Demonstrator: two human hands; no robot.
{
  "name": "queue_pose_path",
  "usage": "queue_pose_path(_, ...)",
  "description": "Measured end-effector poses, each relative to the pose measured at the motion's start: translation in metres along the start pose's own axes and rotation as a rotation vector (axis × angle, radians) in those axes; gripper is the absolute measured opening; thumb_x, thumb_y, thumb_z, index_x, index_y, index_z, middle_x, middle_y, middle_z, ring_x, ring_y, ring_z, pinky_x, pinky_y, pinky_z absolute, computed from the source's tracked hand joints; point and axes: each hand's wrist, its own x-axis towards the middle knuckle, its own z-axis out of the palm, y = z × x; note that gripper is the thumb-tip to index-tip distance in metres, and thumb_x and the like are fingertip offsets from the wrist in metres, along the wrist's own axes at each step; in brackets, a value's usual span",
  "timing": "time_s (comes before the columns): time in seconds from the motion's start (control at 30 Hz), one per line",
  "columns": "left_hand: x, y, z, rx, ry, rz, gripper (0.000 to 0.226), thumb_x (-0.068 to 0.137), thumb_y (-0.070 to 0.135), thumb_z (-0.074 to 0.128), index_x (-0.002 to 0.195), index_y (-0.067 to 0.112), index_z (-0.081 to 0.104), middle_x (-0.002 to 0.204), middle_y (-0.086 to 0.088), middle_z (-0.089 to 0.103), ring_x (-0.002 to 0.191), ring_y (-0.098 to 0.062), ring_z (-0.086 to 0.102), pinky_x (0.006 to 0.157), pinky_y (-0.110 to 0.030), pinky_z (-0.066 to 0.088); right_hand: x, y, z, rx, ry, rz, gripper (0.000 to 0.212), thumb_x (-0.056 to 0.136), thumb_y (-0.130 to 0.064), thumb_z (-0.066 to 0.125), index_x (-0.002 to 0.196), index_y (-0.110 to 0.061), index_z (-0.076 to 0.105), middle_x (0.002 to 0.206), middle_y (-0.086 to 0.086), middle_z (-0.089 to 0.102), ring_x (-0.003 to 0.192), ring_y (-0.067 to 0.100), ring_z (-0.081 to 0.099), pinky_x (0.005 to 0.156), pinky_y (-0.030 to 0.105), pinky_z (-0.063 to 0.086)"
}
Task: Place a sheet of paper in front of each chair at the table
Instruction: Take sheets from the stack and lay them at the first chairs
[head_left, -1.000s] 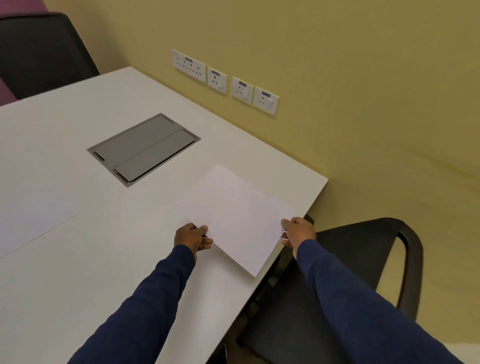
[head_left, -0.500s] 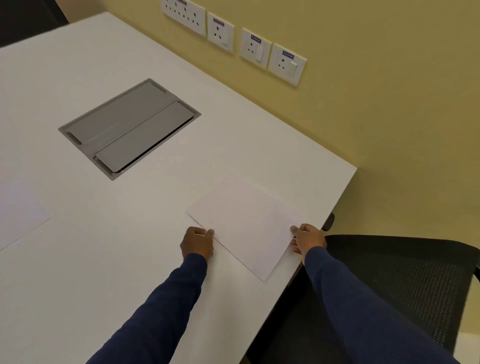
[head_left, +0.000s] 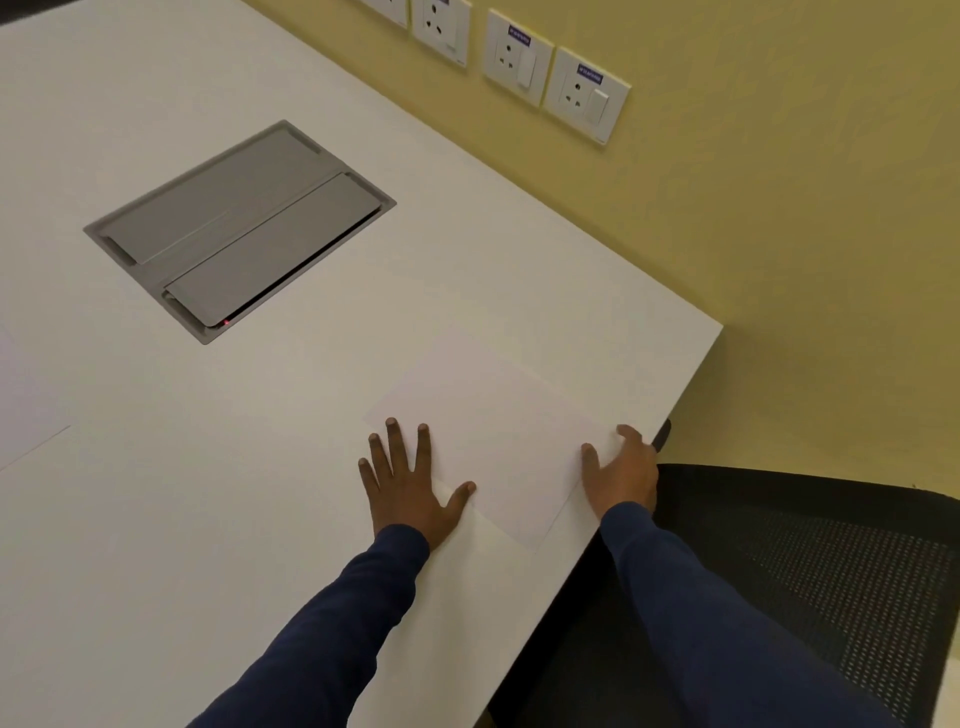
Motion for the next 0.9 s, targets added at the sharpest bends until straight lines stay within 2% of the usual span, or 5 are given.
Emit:
queue_pose_path(0.07, 0.001, 0.001, 0.000, 0.007, 0.007, -0.002, 0.106, 0.073, 0.091, 0.014, 0.156, 0.032, -0.015, 0.157, -0.008, -0.038, 0.148, -0.038, -0.023, 0.119, -0.057, -0.003, -0.010, 0.004, 0.002, -0.280, -0.094, -0.291, 0.065, 0.094, -0.044, 0.059, 0.150, -0.022, 0.035, 0.157, 0.008, 0.031, 0.141, 0.028, 0.033, 0.110, 0.043, 0.038)
queue_pose_path(0.17, 0.004, 0.000, -0.002, 0.038, 0.011, -0.006, 0.105, 0.072, 0.091, 0.013, 0.156, 0.033, -0.014, 0.158, -0.007, -0.036, 0.149, -0.040, -0.016, 0.119, -0.057, 0.001, -0.020, 0.013, 0.013, -0.591, -0.296, -0.482, 0.072, 0.096, -0.054, 0.049, 0.157, -0.030, 0.020, 0.166, 0.006, 0.008, 0.150, 0.027, 0.015, 0.120, 0.043, 0.025)
queue_pose_path(0.43, 0.014, -0.002, -0.012, 0.128, 0.019, 0.014, 0.104, 0.070, 0.091, 0.011, 0.156, 0.035, -0.010, 0.162, -0.007, -0.025, 0.142, -0.042, 0.007, 0.110, -0.053, 0.018, -0.026, 0.016, 0.024, -0.676, -0.301, -0.479, 0.074, 0.096, -0.056, 0.046, 0.157, -0.034, 0.012, 0.167, 0.007, -0.002, 0.152, 0.030, 0.010, 0.120, 0.046, 0.026)
queue_pose_path(0.73, 0.003, -0.001, -0.017, 0.065, 0.089, 0.033, 0.103, 0.073, 0.089, 0.015, 0.154, 0.035, -0.019, 0.159, -0.004, -0.036, 0.138, -0.038, 0.020, 0.104, -0.050, 0.031, -0.044, 0.014, 0.019, -0.626, -0.246, -0.537, 0.077, 0.097, -0.053, 0.045, 0.158, -0.031, 0.004, 0.167, 0.007, -0.001, 0.152, 0.030, 0.012, 0.121, 0.044, 0.023)
queue_pose_path(0.9, -0.023, 0.004, -0.022, 0.022, 0.094, 0.048, 0.100, 0.077, 0.086, 0.018, 0.153, 0.033, -0.021, 0.160, -0.004, -0.032, 0.143, -0.038, 0.018, 0.109, -0.051, 0.028, -0.075, 0.012, 0.008, -0.608, -0.217, -0.554, 0.076, 0.097, -0.055, 0.044, 0.158, -0.030, 0.006, 0.167, 0.006, 0.000, 0.153, 0.029, 0.010, 0.122, 0.043, 0.020)
